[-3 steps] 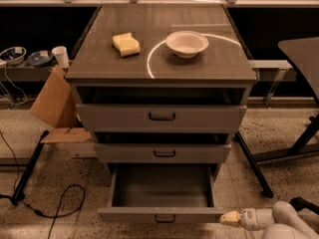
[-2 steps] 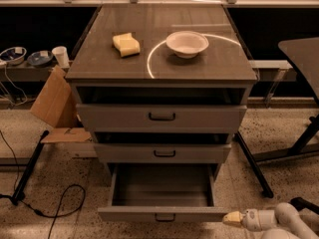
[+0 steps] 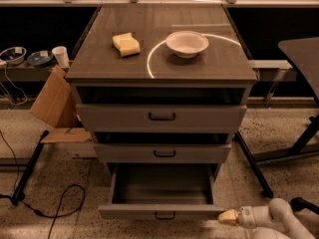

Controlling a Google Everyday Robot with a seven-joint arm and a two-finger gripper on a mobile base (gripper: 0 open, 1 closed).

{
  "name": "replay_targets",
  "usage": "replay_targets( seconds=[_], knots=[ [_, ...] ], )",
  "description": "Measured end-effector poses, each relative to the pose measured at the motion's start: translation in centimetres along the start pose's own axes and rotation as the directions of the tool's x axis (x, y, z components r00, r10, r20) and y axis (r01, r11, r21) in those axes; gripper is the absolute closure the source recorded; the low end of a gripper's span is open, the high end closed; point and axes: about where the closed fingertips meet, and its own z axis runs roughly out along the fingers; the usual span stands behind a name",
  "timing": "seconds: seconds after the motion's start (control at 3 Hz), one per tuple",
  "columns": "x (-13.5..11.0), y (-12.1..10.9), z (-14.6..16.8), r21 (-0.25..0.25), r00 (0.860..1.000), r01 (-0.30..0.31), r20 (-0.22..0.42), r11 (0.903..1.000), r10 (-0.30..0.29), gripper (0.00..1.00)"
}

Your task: Close bottom drawer

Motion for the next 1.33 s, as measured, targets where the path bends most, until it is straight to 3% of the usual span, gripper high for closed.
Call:
replay_targets(
  seconds=[0.67, 1.33],
  knots=[
    [0.5, 2.1, 3.4, -0.03, 0.994, 0.008, -0.105, 0.9995, -0.011, 1.0],
    [-1.8, 3.1, 5.8, -0.033, 0.996, -0.034, -0.082, 0.9989, 0.031, 1.0]
  ],
)
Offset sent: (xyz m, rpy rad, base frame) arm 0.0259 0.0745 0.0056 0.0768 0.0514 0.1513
